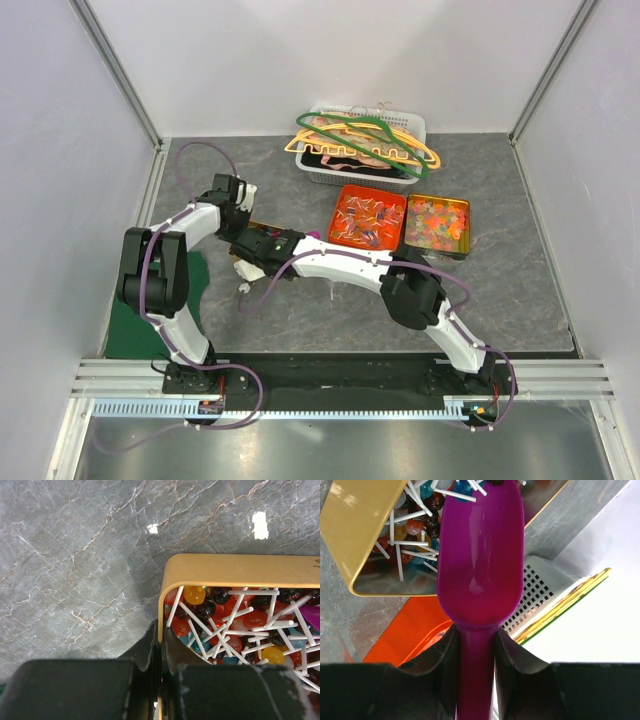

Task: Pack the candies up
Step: Scoop the fake candies from the storage box.

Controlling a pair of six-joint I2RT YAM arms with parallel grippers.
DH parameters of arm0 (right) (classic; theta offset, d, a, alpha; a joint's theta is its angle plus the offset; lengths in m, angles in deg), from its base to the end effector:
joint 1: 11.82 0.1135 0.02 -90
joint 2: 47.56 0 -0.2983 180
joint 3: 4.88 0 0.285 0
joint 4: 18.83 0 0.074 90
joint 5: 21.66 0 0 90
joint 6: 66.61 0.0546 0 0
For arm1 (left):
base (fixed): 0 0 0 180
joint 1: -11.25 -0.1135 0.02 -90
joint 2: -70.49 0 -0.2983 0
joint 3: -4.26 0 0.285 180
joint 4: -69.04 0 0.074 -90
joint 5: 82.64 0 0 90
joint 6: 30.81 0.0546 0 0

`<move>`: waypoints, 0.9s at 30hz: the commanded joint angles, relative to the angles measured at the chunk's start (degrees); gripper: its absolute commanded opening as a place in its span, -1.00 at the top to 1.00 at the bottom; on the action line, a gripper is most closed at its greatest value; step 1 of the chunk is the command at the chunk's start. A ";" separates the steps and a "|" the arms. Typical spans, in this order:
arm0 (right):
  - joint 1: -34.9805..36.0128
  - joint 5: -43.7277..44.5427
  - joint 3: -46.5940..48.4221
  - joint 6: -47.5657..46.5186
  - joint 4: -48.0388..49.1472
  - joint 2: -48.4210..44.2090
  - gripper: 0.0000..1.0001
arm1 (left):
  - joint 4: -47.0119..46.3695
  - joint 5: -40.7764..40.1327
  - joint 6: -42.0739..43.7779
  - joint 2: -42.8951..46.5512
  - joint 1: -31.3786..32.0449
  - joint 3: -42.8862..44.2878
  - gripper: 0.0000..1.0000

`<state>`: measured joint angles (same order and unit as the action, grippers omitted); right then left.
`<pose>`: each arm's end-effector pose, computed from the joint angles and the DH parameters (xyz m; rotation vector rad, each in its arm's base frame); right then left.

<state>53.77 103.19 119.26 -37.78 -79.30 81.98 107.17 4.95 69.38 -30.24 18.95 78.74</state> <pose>0.2525 0.4808 0.2083 -2.2406 1.3176 -0.7920 0.3836 -0.0495 0.1646 0.4062 2.6639 0.0700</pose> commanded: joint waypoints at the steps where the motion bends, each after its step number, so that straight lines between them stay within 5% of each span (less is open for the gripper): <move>1: -0.19 -8.91 0.08 0.43 -8.45 0.98 1.00 | -2.69 -0.22 -0.70 0.36 -0.85 -0.10 0.96; 11: -0.98 -15.24 4.82 1.05 -18.39 1.42 1.00 | -2.86 0.22 -1.14 0.71 -1.64 -0.27 0.96; 27: -2.04 -18.24 10.71 8.17 -13.65 9.95 1.00 | -2.95 1.10 -2.11 1.67 -3.40 -0.80 0.96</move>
<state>50.40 92.18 128.96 -31.14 -90.25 88.88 107.28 6.94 68.84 -30.15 17.10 77.95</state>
